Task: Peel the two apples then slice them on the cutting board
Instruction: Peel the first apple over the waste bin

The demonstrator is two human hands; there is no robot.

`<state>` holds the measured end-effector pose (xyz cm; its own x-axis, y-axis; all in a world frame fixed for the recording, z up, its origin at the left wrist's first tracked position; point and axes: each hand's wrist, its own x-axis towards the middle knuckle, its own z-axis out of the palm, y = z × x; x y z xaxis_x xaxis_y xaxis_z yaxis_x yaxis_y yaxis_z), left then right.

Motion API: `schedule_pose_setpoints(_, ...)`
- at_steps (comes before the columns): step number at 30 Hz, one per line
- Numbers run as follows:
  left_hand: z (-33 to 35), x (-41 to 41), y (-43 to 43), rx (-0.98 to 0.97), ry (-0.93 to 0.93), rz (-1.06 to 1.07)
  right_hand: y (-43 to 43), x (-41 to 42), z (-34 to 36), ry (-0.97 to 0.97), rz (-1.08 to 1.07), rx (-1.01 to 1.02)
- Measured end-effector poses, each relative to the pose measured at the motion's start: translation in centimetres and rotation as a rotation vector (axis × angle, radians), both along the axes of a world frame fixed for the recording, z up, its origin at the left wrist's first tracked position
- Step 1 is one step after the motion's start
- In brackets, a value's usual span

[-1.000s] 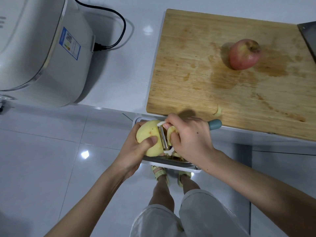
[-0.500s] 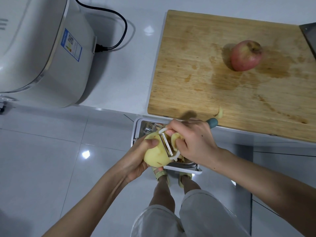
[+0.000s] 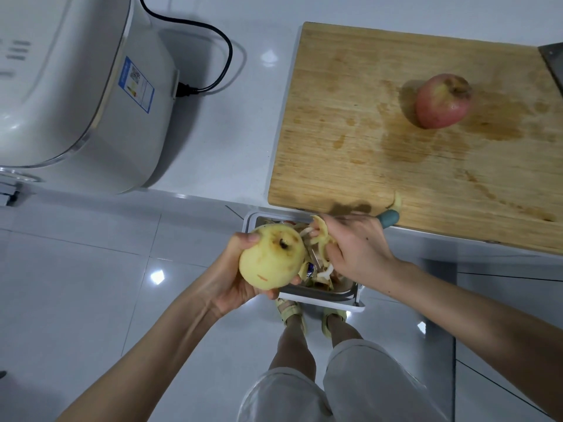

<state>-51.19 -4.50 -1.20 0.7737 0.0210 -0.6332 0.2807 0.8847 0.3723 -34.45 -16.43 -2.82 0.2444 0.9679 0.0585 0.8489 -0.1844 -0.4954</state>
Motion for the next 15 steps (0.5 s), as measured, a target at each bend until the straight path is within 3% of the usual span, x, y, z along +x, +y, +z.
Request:
schedule_pose_setpoints(3, -0.2, -0.3, 0.0, 0.001, 0.024, 0.008, 0.2, -0.2, -0.5, 0.003, -0.040, -0.176)
schedule_pose_setpoints(6, -0.3, -0.3, 0.0, 0.041, 0.098, 0.008, 0.7, -0.8, -1.4, 0.026, -0.042, -0.655)
schedule_pose_setpoints(9, -0.3, -0.1, -0.1, 0.258, 0.205, -0.018, 1.2, -1.6, -3.9, -0.101, -0.065, -0.989)
schedule_pose_setpoints(12, -0.4, 0.2, -0.2, 0.476, 0.266, -0.077, 0.7, -2.2, -4.7, -0.358, -0.106, -1.063)
schedule_pose_setpoints(15, -0.5, 0.6, -0.1, 0.616, 0.319, -0.135, -0.5, -1.6, -4.8, -0.480, -0.131, -0.873)
